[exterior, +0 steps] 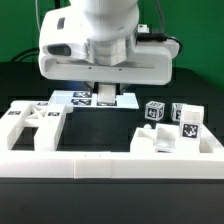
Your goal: Assemble chair
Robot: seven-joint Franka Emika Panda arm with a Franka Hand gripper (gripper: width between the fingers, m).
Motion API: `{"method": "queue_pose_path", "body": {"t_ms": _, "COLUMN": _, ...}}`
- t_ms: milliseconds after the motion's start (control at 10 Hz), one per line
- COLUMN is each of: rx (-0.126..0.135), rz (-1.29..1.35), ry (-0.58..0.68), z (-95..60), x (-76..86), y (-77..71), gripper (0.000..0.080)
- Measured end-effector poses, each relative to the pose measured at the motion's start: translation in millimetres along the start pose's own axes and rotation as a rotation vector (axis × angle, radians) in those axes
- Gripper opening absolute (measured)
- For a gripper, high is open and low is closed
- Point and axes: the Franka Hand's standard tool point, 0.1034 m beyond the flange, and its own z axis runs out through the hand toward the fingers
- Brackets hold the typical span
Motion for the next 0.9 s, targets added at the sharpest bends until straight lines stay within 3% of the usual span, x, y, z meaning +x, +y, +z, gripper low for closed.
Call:
{"method": "queue_pose_path", "body": {"t_ms": 100, "rx": 0.000, "rz": -0.001, "ry": 0.097, "z": -3.9, "x": 7.8, "y": -0.2, "gripper": 0.0284}}
{"method": "queue_pose_path", "body": {"t_ms": 300, "rx": 0.001, "rz": -0.002, "ry": 0.213, "z": -7.4, "x": 8.1, "y": -1.4, "gripper": 0.0284}}
{"method": "queue_pose_path", "body": {"t_ms": 700, "rx": 0.022, "rz": -0.018, "ry": 0.437, "z": -68.8, "x": 10.5, "y": -16.5, "gripper": 0.0284}}
{"method": "queue_pose_path", "body": {"t_ms": 900, "rx": 0.014, "rz": -0.017, "ry": 0.621, "z": -67.7, "x": 15.6, "y": -14.8, "gripper": 0.0284}}
